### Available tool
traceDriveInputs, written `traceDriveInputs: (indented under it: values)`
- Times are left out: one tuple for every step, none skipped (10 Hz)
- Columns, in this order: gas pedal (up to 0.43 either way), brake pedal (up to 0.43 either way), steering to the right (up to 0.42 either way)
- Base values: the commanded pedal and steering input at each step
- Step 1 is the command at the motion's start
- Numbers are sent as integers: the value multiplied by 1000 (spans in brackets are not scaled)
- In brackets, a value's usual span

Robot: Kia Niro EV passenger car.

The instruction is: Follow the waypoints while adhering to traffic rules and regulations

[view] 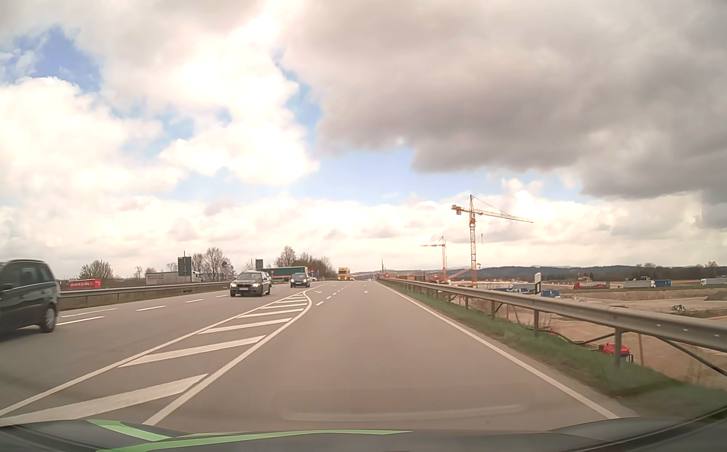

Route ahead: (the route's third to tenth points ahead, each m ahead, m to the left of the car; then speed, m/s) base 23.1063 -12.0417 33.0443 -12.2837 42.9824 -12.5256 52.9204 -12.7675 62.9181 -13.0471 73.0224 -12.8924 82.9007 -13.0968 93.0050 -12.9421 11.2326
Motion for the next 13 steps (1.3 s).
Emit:
traceDriveInputs:
  values:
    - [130, 0, -1]
    - [130, 0, -1]
    - [138, 0, -1]
    - [138, 0, -1]
    - [138, 0, -1]
    - [138, 0, -1]
    - [138, 0, -1]
    - [138, 0, -1]
    - [138, 0, -1]
    - [138, 0, -1]
    - [138, 0, -1]
    - [138, 0, -1]
    - [138, 0, -1]
